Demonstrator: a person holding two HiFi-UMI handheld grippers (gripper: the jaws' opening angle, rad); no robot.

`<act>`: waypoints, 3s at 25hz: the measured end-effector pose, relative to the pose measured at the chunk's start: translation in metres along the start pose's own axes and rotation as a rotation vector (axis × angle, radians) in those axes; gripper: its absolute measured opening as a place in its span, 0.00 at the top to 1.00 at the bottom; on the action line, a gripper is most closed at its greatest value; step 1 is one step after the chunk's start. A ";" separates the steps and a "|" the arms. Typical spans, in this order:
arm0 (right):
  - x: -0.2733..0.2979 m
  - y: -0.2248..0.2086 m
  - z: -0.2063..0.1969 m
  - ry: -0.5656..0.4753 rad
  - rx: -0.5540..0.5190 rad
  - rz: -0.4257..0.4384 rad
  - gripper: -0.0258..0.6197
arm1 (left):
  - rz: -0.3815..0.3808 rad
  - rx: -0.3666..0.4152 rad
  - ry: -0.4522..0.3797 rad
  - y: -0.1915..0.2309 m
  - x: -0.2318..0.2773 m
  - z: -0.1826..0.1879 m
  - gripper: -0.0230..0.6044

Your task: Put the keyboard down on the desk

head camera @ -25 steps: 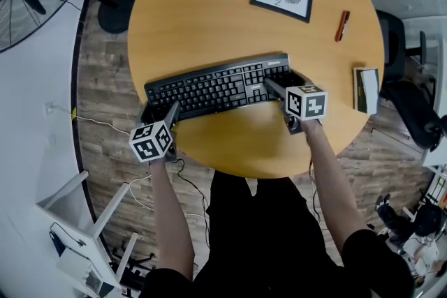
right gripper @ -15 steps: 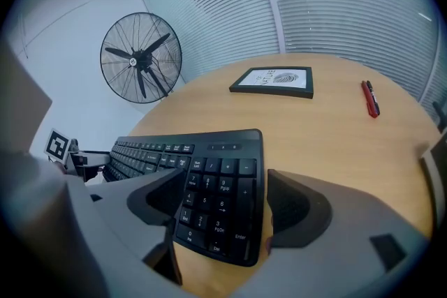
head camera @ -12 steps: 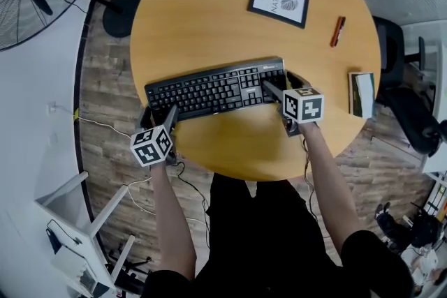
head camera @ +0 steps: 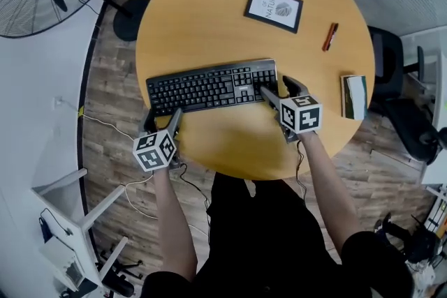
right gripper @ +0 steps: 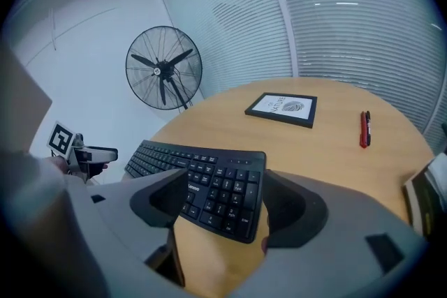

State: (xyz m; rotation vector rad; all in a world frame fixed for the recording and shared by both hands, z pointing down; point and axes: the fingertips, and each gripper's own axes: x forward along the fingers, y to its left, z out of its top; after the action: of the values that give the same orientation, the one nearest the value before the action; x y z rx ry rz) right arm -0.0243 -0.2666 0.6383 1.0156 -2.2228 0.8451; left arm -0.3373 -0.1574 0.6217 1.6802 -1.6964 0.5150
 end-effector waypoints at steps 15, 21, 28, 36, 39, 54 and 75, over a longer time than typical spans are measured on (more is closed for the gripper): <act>-0.110 0.047 0.028 -0.200 -0.162 0.136 0.55 | -0.008 0.042 -0.203 -0.108 -0.099 0.018 0.42; -0.150 0.060 0.035 -0.267 -0.202 0.175 0.61 | -0.013 0.073 -0.289 -0.147 -0.135 0.030 0.47; -0.180 0.072 0.041 -0.327 -0.225 0.219 0.67 | -0.017 0.085 -0.362 -0.183 -0.163 0.037 0.55; -0.199 0.096 0.041 -0.363 -0.236 0.243 0.72 | -0.030 0.106 -0.416 -0.197 -0.187 0.043 0.63; -0.205 0.103 0.038 -0.371 -0.238 0.241 0.75 | -0.041 0.124 -0.429 -0.199 -0.194 0.043 0.65; -0.257 0.177 0.003 -0.419 -0.247 0.186 0.86 | -0.129 0.192 -0.508 -0.187 -0.275 0.021 0.82; -0.362 0.257 -0.068 -0.532 -0.224 0.087 0.94 | -0.244 0.231 -0.566 -0.183 -0.379 -0.041 0.96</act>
State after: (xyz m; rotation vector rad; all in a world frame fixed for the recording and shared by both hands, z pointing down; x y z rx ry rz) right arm -0.0098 0.0795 0.3523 1.1359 -2.7448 0.3673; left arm -0.1765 0.1239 0.3498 2.3257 -1.8194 0.1207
